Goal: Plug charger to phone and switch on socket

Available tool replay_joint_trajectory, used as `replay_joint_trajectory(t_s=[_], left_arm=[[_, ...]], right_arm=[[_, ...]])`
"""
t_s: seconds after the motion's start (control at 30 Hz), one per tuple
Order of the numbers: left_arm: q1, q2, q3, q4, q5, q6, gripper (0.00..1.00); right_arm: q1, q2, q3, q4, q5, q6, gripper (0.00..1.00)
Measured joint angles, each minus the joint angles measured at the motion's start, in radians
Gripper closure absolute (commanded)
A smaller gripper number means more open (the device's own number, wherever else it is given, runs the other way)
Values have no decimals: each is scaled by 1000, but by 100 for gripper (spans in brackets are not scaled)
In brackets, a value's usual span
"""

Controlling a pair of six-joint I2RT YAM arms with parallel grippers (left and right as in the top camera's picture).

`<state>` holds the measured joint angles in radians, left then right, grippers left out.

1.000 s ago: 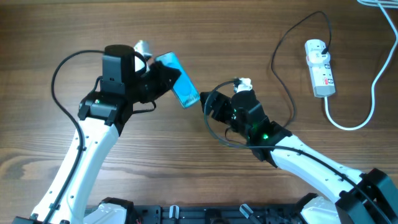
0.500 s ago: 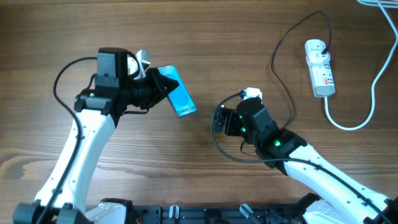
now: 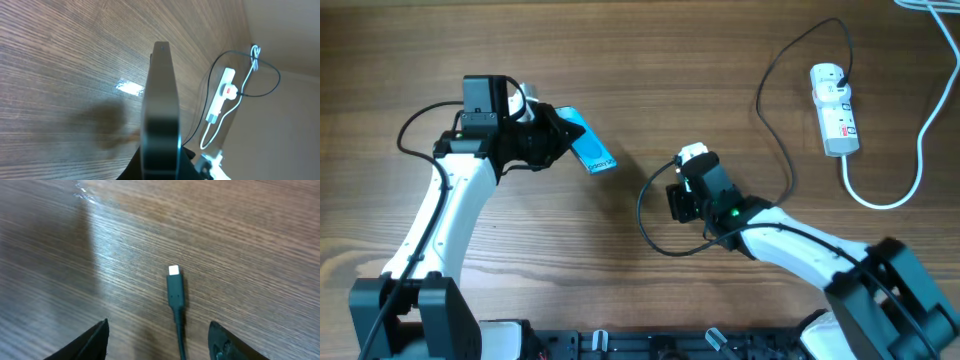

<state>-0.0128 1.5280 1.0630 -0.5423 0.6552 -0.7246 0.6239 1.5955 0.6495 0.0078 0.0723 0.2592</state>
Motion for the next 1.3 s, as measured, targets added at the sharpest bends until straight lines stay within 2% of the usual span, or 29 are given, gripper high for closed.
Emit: replay_joint_trajectory(t_s=[0.03,0.13,0.17,0.27,0.43,0.7,0.87,0.93,0.97,1.0,1.07,1.1,1.3], left_arm=[[0,0,0,0,0,0,96],[0,0,0,0,-1,0,96],[0,0,0,0,-2,-3,96],[0,0,0,0,-3,-3,96],[0,0,0,1,-3,-3,96],[0,0,0,0,-3,-3,96],[0,0,0,0,-3,-3,96],[0,0,0,1,-5,-3,96],[0,0,0,1,-7,-3,96],[0,0,0,0,-11,-3,96],[0,0,0,1,-19,-3,96],[0,0,0,1,-22,-3,96],[0,0,0,0,-22,-3,96]], right_arm=[[-5,29,0,24,0,-4,49],[-19,79,3,66,8,-2,54],[-22,82,5,68,11,5,62],[-28,95,19,60,18,32,76],[-36,101,46,-10,4,49,95],[-40,93,54,-42,-14,57,96],[-43,6,84,-278,-72,74,95],[-43,-53,85,-324,-80,93,95],[-43,-65,85,-331,-83,98,82],[-43,-74,85,-348,-92,104,75],[-43,-74,85,-355,-122,96,71],[-42,-74,85,-356,-125,92,65],[-42,-40,85,-354,-124,83,63]])
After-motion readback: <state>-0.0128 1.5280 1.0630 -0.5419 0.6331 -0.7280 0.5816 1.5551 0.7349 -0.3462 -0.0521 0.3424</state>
